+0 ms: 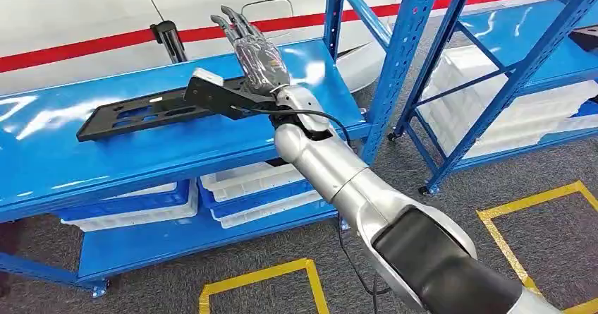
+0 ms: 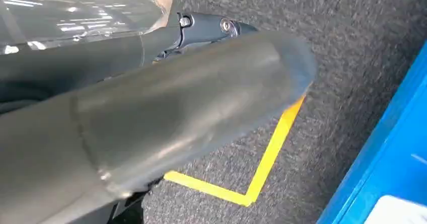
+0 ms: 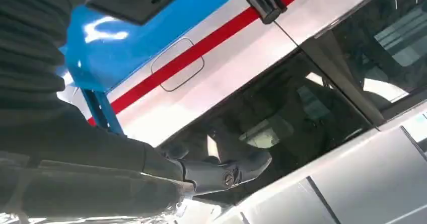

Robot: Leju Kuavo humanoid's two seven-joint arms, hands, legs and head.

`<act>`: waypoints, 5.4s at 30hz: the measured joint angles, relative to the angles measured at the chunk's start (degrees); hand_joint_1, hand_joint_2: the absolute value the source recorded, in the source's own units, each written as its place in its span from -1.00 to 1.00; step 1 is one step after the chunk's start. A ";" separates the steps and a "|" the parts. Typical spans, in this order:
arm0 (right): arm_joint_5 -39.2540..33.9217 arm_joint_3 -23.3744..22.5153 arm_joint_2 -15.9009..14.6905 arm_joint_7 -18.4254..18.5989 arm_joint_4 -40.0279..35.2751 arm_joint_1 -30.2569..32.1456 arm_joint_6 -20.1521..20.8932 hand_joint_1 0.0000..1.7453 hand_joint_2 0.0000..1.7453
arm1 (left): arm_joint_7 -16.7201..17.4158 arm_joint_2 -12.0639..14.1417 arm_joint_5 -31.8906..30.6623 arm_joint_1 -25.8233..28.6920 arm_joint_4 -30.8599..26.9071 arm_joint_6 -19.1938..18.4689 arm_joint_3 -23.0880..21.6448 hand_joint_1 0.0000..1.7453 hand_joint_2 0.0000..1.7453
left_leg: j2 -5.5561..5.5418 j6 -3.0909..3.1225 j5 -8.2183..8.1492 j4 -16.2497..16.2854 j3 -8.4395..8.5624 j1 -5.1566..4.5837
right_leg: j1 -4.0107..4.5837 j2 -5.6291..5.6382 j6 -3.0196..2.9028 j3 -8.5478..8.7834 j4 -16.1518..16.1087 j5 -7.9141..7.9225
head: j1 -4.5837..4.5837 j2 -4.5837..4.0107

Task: Take the parts from the cabinet and place them on the table.

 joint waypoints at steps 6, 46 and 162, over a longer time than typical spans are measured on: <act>0.07 0.24 0.17 0.05 0.46 0.39 -0.13 -1.00 1.00 | 0.04 -0.07 -0.28 -0.02 0.02 -0.17 -0.02 -1.00 -1.00 | 0.00 -0.44 -3.87 14.90 -10.86 0.14 | 0.78 0.39 -1.36 1.78 0.01 -1.77 | -0.15 0.00; 1.62 0.98 -0.35 0.61 0.94 1.12 -0.77 -1.00 1.00 | 2.05 -0.68 -1.09 -0.83 -0.02 0.26 -0.07 -1.00 -1.00 | 0.12 2.66 4.19 -2.73 -1.51 -0.77 | 1.20 0.40 0.80 3.67 0.33 -3.97 | -0.32 0.00; 25.48 -1.01 -1.84 11.80 10.47 14.37 -7.13 0.98 1.00 | 44.42 1.92 -27.08 3.55 2.71 25.36 -8.65 -1.00 -1.00 | -0.45 0.81 2.16 -1.99 -0.91 -0.74 | 0.49 0.14 1.45 0.91 -1.27 -0.18 | -0.13 0.00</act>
